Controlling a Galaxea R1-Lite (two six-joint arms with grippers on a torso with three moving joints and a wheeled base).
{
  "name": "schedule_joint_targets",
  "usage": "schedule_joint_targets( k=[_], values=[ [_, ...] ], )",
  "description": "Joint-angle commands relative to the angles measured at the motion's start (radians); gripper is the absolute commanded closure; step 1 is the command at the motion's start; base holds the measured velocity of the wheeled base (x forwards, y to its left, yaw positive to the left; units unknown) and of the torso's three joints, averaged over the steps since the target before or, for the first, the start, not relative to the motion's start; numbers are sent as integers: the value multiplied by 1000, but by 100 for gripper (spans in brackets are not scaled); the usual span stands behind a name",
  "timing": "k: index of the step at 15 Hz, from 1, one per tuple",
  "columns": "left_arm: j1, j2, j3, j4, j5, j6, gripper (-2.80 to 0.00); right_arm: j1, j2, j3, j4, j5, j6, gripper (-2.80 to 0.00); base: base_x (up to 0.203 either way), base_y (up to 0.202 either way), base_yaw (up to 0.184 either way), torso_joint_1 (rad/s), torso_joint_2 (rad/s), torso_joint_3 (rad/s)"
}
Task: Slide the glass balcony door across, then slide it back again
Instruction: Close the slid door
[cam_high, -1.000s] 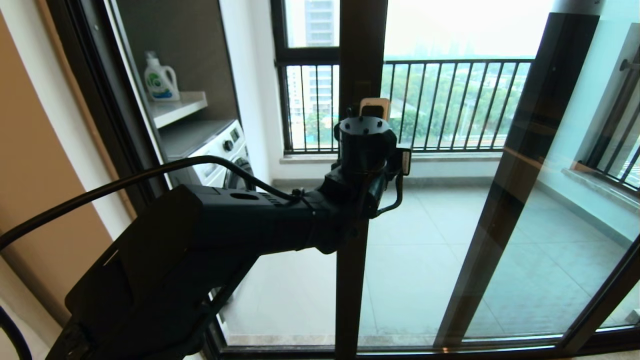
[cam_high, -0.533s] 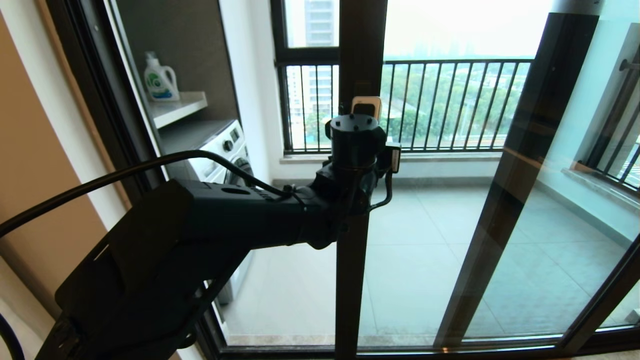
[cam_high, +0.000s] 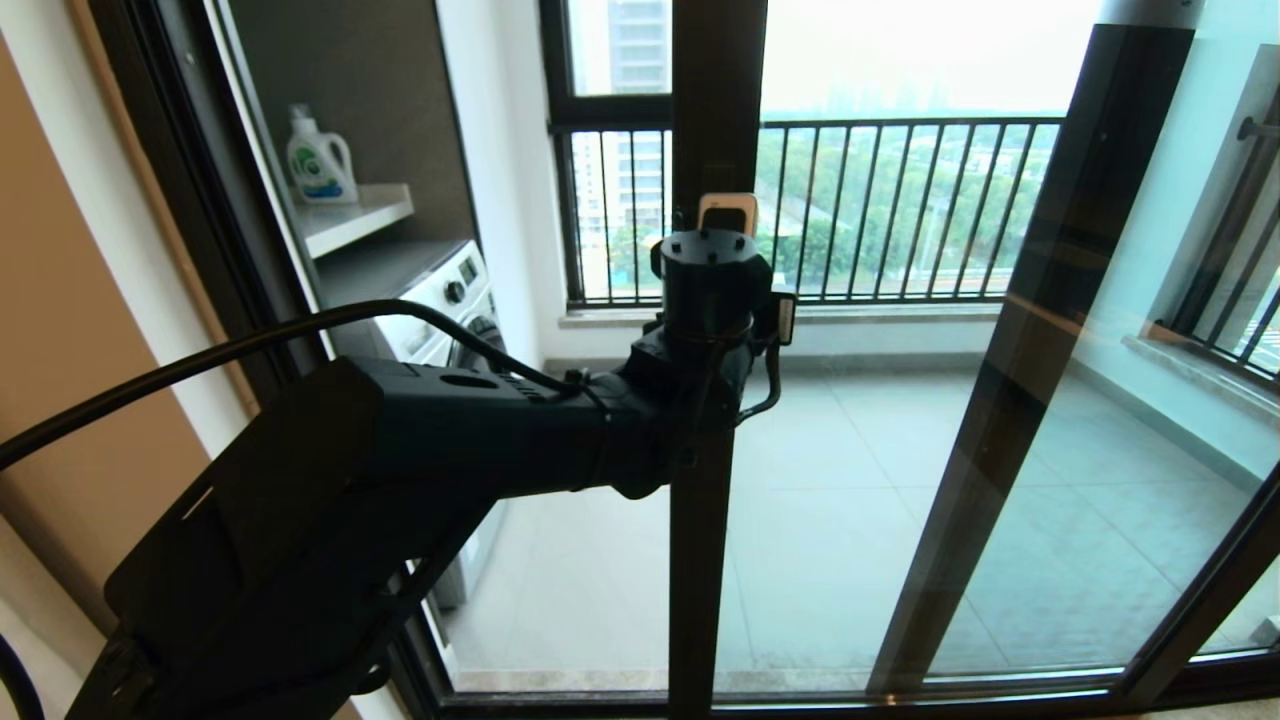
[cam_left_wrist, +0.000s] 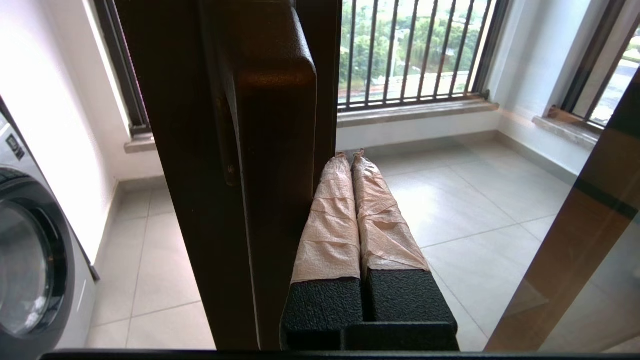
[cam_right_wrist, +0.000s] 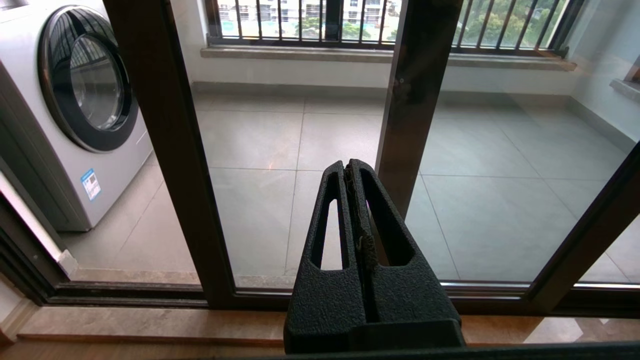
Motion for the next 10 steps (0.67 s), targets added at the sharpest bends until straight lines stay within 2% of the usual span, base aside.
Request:
schedule_joint_targets(
  k=[1, 4, 8, 10],
  values=[
    [3, -17, 8, -6, 7, -2, 0, 1, 1, 11, 0, 1, -2, 0, 0, 0, 0, 0, 0, 0],
    [3, -65, 94, -7, 3, -14, 0, 0, 1, 11, 0, 1, -1, 0, 0, 0, 0, 0, 0, 0],
    [14, -94, 115, -7, 11, -44, 0, 1, 1, 11, 0, 1, -2, 0, 0, 0, 0, 0, 0, 0],
    [22, -117, 166, -7, 20, -58, 0, -1, 1, 12, 0, 1, 0, 0, 0, 0, 0, 0, 0, 0]
  ],
)
